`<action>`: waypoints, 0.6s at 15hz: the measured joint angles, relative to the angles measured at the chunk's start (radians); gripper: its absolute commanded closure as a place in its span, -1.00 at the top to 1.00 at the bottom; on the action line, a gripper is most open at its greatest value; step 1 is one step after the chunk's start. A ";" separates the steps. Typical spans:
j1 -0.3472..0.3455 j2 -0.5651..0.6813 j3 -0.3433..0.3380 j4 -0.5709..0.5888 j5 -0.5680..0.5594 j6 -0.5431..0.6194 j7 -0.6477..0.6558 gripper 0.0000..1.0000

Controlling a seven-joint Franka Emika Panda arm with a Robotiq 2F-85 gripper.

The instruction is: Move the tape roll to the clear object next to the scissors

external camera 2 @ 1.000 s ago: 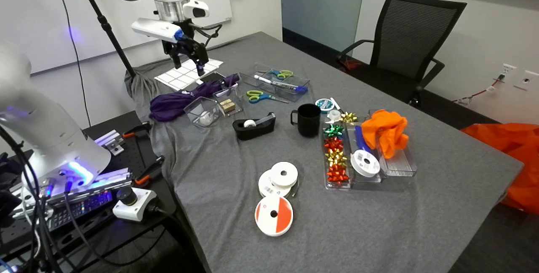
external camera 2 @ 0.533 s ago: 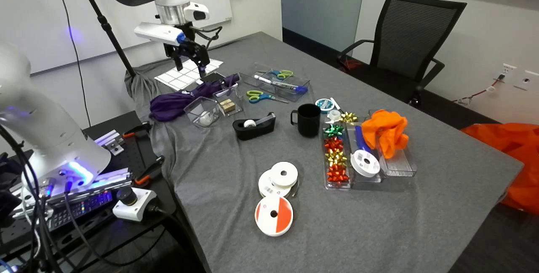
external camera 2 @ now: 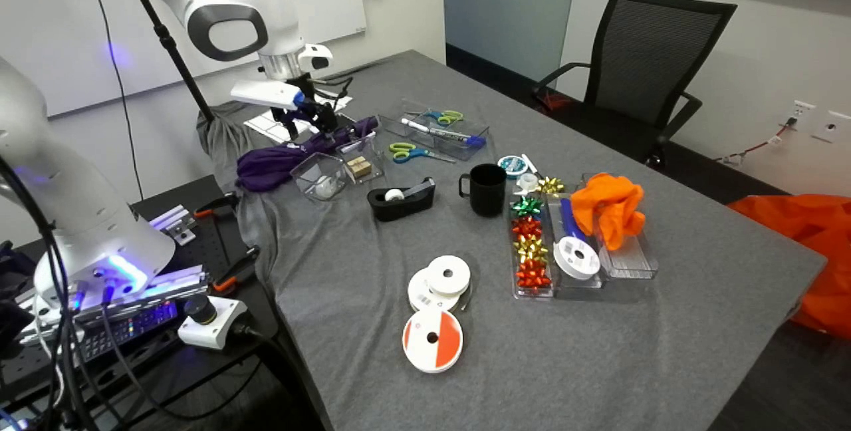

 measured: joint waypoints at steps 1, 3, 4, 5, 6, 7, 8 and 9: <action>0.000 0.025 0.003 -0.002 0.000 0.021 0.000 0.47; 0.000 0.072 0.011 -0.002 0.000 0.053 0.000 0.19; 0.000 0.093 0.015 -0.002 0.000 0.064 0.000 0.05; 0.000 0.112 0.019 -0.002 0.000 0.077 0.000 -0.02; -0.001 0.131 0.023 -0.002 -0.002 0.089 0.000 -0.04; -0.003 0.149 0.028 -0.002 -0.007 0.099 0.001 -0.06; -0.004 0.166 0.032 -0.002 -0.017 0.110 0.004 -0.08; -0.006 0.183 0.035 -0.002 -0.033 0.123 0.013 0.00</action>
